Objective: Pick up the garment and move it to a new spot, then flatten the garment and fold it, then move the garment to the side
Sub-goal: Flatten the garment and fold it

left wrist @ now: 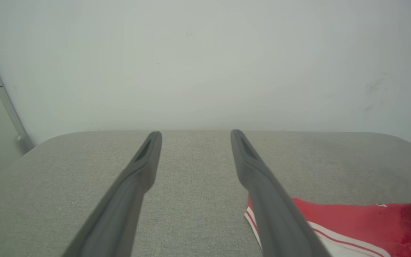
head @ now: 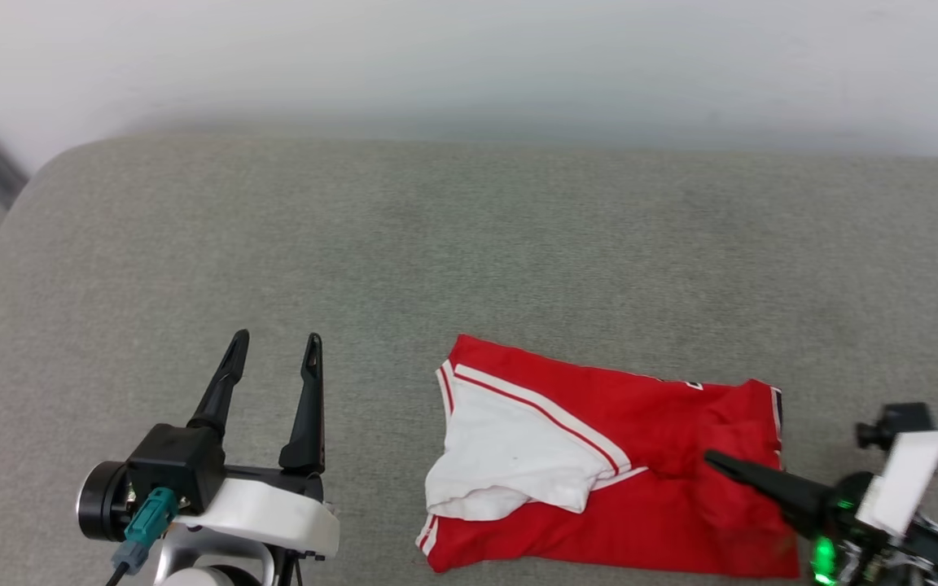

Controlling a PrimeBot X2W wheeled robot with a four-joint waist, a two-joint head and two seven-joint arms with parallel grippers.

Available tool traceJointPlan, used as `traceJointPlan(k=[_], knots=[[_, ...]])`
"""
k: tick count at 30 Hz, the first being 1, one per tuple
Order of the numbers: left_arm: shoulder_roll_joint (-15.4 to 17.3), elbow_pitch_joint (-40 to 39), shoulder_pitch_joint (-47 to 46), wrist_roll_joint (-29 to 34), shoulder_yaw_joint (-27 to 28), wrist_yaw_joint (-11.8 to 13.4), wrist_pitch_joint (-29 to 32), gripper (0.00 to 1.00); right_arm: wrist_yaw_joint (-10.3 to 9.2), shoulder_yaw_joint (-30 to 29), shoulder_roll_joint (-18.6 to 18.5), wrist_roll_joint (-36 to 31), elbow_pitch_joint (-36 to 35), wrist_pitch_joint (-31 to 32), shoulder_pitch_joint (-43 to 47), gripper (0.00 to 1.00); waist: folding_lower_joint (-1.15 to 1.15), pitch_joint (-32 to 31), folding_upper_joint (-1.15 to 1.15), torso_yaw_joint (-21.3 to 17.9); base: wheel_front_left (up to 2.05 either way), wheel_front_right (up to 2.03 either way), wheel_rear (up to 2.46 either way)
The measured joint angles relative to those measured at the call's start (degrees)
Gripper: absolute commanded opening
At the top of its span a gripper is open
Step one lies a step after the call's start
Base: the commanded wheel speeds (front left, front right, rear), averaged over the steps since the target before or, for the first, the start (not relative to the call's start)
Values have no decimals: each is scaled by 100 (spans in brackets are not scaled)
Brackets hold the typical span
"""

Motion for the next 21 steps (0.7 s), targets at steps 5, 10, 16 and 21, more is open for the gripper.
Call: traceJointPlan(k=[5,10,16,21], knots=[[-47,0,-103,-2,-66,-26,7,100,0,959,20,931,376,-447,-265,0,0,55,0,216,0,0,0],[-142,71,-275,-11,-147,-81,-10,100,0,2007,27,1290,506,-1190,-600,0,0,218,0,422,0,0,0],[-229,215,-399,-27,-187,-130,-132,100,0,2822,30,928,850,-2019,-860,22,0,428,0,648,0,0,0],[-247,335,-444,-55,-197,-132,-181,100,0,3270,32,1007,1089,-2362,-981,100,0,505,0,722,0,0,0]])
